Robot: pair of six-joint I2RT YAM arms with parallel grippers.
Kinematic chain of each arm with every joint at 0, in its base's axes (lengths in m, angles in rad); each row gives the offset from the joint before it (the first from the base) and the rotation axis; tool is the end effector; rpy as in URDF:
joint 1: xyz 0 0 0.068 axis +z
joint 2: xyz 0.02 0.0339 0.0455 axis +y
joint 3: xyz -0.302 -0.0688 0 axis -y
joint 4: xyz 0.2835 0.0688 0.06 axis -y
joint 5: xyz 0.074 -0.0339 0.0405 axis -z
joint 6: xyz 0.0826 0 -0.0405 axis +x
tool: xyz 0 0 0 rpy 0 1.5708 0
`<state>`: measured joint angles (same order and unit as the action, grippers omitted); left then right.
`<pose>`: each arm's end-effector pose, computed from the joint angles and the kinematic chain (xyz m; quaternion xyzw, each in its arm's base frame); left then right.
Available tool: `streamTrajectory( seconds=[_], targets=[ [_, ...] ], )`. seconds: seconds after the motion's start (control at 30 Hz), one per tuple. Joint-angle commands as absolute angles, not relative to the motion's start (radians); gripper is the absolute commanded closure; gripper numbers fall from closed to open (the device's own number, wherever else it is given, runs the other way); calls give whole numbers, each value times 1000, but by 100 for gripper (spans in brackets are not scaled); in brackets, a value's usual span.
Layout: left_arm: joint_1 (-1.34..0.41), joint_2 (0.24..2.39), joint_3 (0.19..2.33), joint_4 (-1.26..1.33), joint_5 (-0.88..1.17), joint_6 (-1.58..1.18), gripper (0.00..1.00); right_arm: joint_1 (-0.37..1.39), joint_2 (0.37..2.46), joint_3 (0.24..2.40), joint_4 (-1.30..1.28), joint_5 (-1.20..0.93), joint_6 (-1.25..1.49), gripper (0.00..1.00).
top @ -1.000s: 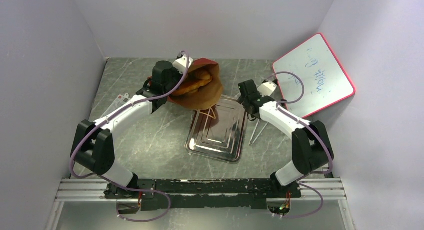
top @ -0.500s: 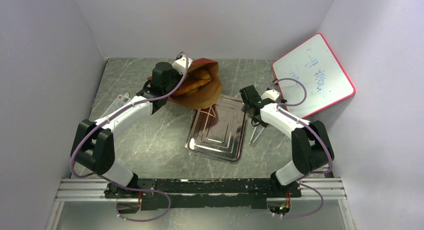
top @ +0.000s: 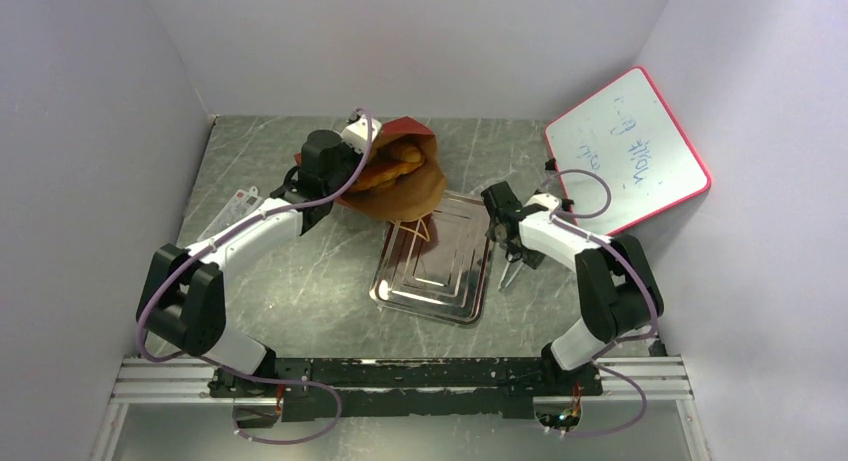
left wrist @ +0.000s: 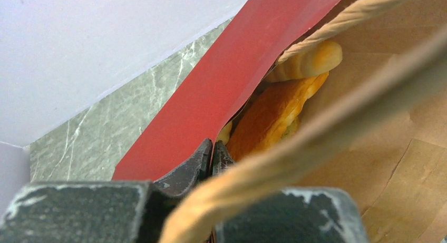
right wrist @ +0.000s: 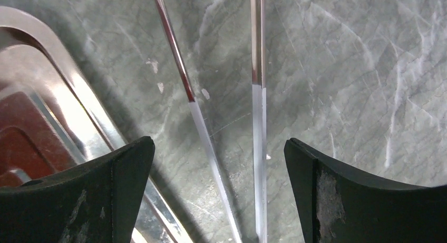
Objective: Take the fake bread out of the paper bag
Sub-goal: Pick up the clamp at the center of the board.
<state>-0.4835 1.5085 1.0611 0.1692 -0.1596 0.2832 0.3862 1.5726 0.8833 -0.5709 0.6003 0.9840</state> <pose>0.3889 -0.1894 0.3036 0.2531 0.7560 0.0033 0.6037 0.3149 0.0777 0.1461 0.3216 0.8885 -0.1327 0.2992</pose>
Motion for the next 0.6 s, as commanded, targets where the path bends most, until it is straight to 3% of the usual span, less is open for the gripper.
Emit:
streamTrajectory(
  seconds=[0.0, 0.2, 0.57],
  targets=[
    [-474, 1475, 1045, 245, -169, 268, 93, 370, 1605, 851, -535, 591, 997, 0],
    [-474, 1461, 1029, 265, -180, 271, 93, 350, 1600, 795, -478, 571, 1009, 7],
    [-474, 1450, 1029, 265, -193, 280, 93, 353, 1495, 682, -396, 552, 1028, 44]
  ],
)
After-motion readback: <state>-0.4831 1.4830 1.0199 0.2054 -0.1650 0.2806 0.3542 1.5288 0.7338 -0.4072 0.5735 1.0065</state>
